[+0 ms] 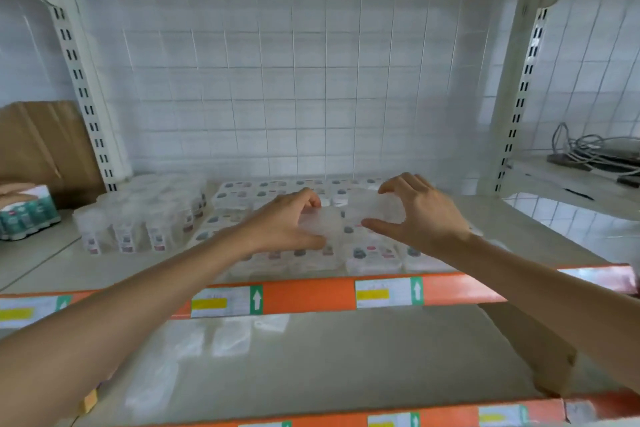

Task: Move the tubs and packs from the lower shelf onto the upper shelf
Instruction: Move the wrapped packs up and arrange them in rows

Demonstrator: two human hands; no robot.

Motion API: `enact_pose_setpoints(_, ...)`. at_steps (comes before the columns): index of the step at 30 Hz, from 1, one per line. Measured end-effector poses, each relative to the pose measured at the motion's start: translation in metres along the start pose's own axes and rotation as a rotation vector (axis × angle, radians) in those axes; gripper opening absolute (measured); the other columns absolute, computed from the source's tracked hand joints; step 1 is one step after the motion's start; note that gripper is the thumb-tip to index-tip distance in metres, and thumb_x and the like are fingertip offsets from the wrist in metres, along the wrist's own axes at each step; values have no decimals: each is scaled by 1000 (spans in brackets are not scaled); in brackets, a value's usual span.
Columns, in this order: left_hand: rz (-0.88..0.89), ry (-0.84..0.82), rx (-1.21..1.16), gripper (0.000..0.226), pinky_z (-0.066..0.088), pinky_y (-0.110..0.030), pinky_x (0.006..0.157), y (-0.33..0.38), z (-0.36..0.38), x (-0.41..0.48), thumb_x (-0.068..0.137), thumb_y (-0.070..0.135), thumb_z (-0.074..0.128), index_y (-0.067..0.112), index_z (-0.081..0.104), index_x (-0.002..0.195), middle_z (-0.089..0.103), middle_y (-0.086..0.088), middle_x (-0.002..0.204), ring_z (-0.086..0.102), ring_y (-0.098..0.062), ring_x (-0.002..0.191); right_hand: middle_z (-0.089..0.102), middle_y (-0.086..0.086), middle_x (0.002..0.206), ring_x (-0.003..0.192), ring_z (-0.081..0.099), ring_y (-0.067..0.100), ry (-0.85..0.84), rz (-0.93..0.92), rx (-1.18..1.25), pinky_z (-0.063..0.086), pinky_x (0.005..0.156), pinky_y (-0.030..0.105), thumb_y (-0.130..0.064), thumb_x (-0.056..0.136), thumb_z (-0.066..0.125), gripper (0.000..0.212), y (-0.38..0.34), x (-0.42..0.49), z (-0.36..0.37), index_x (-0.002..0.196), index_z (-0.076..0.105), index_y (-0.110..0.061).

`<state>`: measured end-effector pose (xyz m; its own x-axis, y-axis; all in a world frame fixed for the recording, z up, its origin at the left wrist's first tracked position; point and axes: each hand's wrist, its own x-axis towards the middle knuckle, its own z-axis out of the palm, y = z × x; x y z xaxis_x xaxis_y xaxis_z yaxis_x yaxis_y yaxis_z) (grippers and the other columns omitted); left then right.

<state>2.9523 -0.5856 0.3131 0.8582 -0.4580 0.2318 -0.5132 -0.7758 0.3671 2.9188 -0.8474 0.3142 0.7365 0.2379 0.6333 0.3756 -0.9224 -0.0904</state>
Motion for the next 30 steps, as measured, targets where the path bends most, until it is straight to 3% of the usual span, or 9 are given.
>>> enact_pose_setpoints(5, 4, -88, 57, 61, 46, -34, 98, -4, 12, 43, 75, 55, 74, 31, 46, 124, 50, 12, 124, 49, -9, 115, 58, -7, 123, 119, 50, 14, -43, -33, 23, 46, 86, 31, -69, 78, 63, 64, 30, 40, 17, 123, 56, -23)
enact_pose_setpoints(8, 19, -132, 158, 59, 44, -30, 95, -4, 14, 60, 78, 55, 74, 29, 49, 124, 52, 13, 122, 50, -9, 113, 54, -11, 126, 120, 49, 10, -67, -60, 29, 36, 77, 26, -68, 81, 61, 62, 38, 58, 28, 126, 54, -26)
enact_pose_setpoints(11, -16, -162, 79, 62, 42, -33, 101, -5, 10, 71, 77, 75, 59, 32, 57, 122, 56, 16, 123, 51, -5, 114, 55, -12, 125, 118, 49, 9, -66, -66, 56, 39, 76, 26, -71, 80, 60, 63, 45, 73, 43, 125, 53, -28)
enact_pose_setpoints(13, -71, -60, -65, 61, 43, -38, 102, -8, 7, 78, 81, 81, 44, 32, 65, 110, 62, 13, 116, 56, -7, 110, 56, -10, 122, 116, 51, 10, -39, -60, 104, 44, 78, 27, -70, 79, 62, 64, 49, 81, 54, 124, 55, -25)
enact_pose_setpoints(17, -243, 182, -339, 55, 50, -42, 96, -8, -4, 108, 95, 65, 36, 22, 69, 100, 71, 7, 96, 66, -10, 93, 59, -8, 120, 113, 53, 12, -1, -82, 203, 49, 89, 32, -67, 77, 66, 65, 54, 97, 73, 122, 57, -21)
enact_pose_setpoints(22, -238, 18, -468, 40, 54, -43, 88, -8, -9, 144, 94, 54, 54, 18, 62, 110, 70, -4, 101, 70, -17, 84, 60, -7, 116, 110, 54, 14, 84, -109, 279, 49, 90, 33, -62, 76, 71, 64, 59, 115, 84, 120, 58, -18)
enact_pose_setpoints(27, -215, 138, -758, 29, 55, -31, 73, -6, -4, 163, 90, 29, 70, 14, 63, 113, 71, -9, 102, 70, -17, 75, 54, -8, 121, 109, 52, 9, 79, -13, 422, 46, 89, 27, -62, 75, 70, 70, 67, 126, 90, 127, 52, -19)
enact_pose_setpoints(30, -204, 167, -821, 33, 54, -26, 69, -6, 1, 166, 89, 25, 71, 17, 60, 120, 72, -8, 103, 73, -23, 84, 56, -14, 120, 107, 53, 1, 94, 176, 679, 43, 81, 19, -61, 87, 57, 54, 67, 125, 92, 126, 50, -25)
